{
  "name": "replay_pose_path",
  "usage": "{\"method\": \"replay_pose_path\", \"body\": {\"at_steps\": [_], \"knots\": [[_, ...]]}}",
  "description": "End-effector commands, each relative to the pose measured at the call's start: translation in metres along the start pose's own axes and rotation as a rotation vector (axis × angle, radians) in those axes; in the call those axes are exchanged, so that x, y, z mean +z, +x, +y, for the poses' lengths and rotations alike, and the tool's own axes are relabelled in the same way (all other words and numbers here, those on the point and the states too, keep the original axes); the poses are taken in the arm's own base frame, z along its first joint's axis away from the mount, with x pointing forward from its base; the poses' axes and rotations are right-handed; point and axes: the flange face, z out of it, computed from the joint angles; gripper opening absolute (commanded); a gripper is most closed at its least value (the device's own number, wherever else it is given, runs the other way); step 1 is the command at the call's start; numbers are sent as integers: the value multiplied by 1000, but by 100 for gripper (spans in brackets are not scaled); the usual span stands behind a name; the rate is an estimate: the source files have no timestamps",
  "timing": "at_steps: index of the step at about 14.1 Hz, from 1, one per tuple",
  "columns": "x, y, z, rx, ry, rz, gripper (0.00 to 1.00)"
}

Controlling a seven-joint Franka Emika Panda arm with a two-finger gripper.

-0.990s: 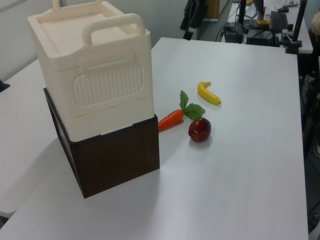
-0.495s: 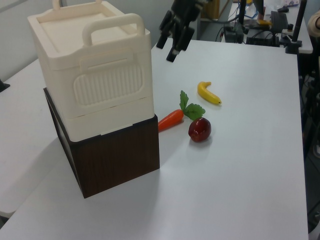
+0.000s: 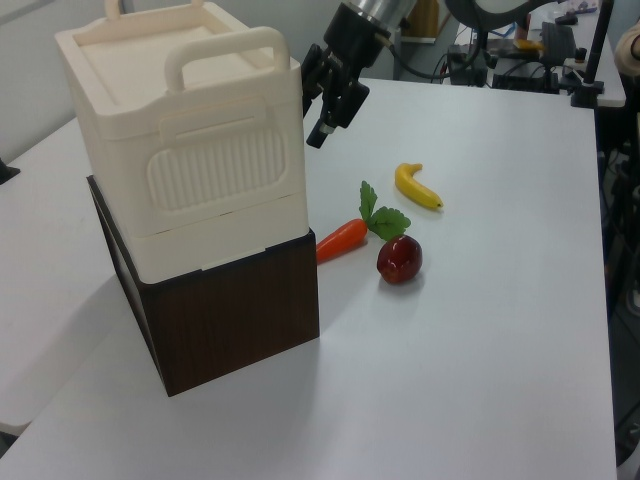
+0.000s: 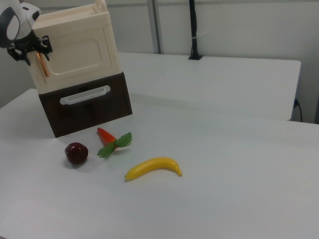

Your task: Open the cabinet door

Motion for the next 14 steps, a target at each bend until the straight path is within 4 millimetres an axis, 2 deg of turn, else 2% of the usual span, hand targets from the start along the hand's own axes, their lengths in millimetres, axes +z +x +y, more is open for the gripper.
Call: {"method": "replay_pose_path", "body": {"at_steps": [1,5,8,10,14], "knots": [[-2,4,3,-26,-1,20,55],[1,1,3,-41,0,8,33],[1,0,5,-28,6,10,10],[0,0,3,-28,7,8,5],[-3,-3,3,-24,21,-22,5]]}}
